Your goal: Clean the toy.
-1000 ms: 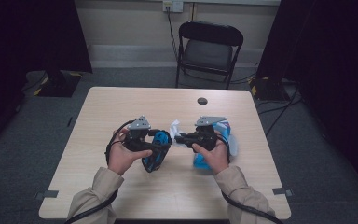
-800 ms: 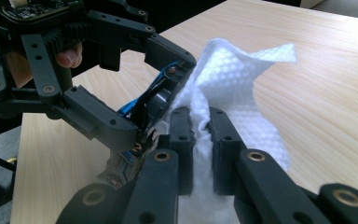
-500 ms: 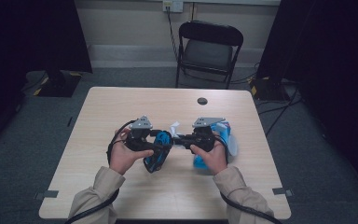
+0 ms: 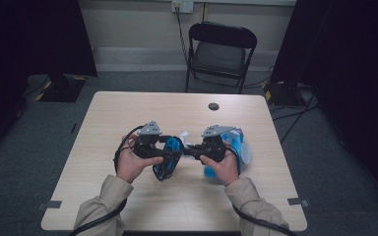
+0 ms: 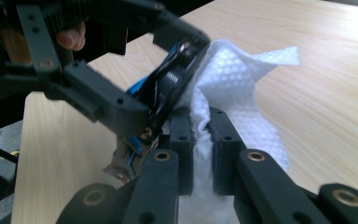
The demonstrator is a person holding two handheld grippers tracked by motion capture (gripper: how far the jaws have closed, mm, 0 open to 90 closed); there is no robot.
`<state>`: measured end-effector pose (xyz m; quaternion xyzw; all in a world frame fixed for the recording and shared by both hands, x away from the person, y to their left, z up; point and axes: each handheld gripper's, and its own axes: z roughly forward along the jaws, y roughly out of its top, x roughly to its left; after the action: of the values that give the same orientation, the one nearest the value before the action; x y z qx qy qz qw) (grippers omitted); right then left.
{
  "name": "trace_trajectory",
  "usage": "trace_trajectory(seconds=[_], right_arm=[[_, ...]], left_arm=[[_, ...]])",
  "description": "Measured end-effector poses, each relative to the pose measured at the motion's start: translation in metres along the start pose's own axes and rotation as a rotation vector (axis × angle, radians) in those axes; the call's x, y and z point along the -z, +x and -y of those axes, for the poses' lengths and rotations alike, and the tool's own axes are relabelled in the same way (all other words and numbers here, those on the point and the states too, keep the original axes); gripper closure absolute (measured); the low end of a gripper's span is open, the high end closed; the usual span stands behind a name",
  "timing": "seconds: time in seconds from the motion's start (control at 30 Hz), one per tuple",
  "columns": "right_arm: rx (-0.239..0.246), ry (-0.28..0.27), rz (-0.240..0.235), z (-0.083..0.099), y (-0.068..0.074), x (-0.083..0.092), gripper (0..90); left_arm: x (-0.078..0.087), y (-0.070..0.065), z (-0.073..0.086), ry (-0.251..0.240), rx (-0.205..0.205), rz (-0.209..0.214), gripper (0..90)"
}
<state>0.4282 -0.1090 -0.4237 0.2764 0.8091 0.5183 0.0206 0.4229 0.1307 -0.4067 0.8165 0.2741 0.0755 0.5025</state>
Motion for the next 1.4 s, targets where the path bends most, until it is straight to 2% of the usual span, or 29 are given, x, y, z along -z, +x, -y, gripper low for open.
trace_trajectory(seconds=[0.23, 1.1, 1.27, 1.4], right_arm=[[-0.014, -0.002, -0.009, 0.005, 0.001, -0.003, 82.4], [-0.039, 0.074, -0.066, 0.043, 0.011, -0.038, 82.4], [-0.03, 0.09, -0.065, 0.044, 0.013, -0.042, 82.4], [-0.004, 0.13, -0.067, 0.048, 0.017, -0.047, 82.2]], left_arm=[[0.0, 0.0, 0.001, -0.001, 0.007, -0.002, 26.2], [0.001, 0.002, -0.001, -0.011, 0.01, -0.025, 26.2], [0.003, 0.004, 0.0, -0.015, 0.017, -0.033, 26.2], [0.008, 0.007, -0.001, -0.043, 0.036, -0.034, 26.2]])
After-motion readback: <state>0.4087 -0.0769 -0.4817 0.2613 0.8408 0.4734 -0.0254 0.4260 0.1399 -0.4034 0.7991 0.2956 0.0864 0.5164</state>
